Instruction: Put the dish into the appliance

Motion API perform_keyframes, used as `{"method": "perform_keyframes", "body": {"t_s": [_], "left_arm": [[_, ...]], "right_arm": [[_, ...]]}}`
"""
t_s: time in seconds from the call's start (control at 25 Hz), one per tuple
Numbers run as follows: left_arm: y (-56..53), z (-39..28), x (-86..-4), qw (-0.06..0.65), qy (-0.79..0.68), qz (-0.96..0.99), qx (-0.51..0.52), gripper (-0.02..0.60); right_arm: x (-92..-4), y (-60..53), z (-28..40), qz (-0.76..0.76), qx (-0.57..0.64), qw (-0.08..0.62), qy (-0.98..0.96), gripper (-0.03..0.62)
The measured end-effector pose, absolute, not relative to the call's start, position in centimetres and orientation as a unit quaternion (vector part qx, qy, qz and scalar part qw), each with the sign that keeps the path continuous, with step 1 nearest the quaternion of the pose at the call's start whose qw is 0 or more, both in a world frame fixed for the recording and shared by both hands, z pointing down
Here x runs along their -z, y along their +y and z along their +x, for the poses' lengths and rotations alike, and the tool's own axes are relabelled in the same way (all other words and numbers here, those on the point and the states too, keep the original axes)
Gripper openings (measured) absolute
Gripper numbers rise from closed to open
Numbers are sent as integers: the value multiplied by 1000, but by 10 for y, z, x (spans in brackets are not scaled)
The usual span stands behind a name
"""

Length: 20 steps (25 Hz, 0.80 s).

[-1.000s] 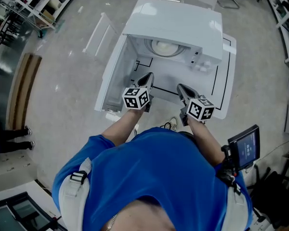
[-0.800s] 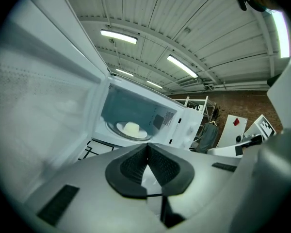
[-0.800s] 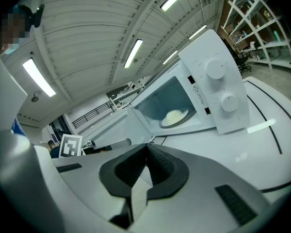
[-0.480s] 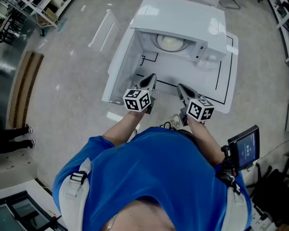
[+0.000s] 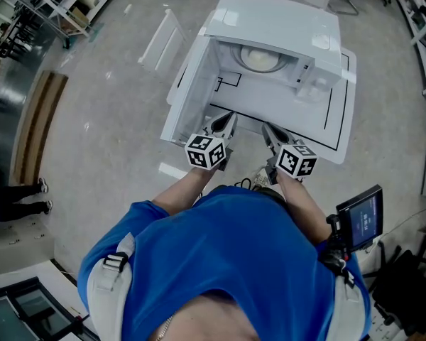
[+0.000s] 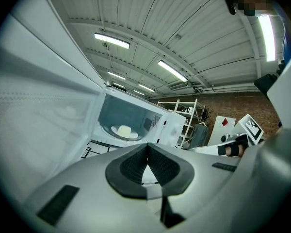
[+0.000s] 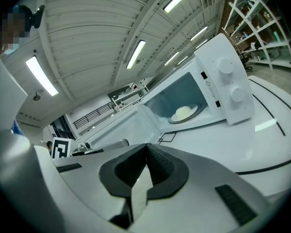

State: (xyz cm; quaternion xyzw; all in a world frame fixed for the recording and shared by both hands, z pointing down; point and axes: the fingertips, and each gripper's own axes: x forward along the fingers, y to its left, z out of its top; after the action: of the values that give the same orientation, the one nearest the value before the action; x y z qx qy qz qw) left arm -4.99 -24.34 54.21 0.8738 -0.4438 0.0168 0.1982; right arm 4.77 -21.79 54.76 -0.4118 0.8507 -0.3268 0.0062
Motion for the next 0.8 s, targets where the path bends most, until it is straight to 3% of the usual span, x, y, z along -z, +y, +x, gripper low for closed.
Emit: {"method": "perform_keyframes", "body": {"t_s": [0.4, 0.8], "left_arm": [[-188, -85, -546, 186, -440, 878, -27, 8], [-120, -169, -565, 170, -479, 860, -46, 8]], "right_arm": [[-551, -184, 11, -406, 328, 0, 853, 2], [-562, -152, -35, -391, 336, -13, 857, 2]]}}
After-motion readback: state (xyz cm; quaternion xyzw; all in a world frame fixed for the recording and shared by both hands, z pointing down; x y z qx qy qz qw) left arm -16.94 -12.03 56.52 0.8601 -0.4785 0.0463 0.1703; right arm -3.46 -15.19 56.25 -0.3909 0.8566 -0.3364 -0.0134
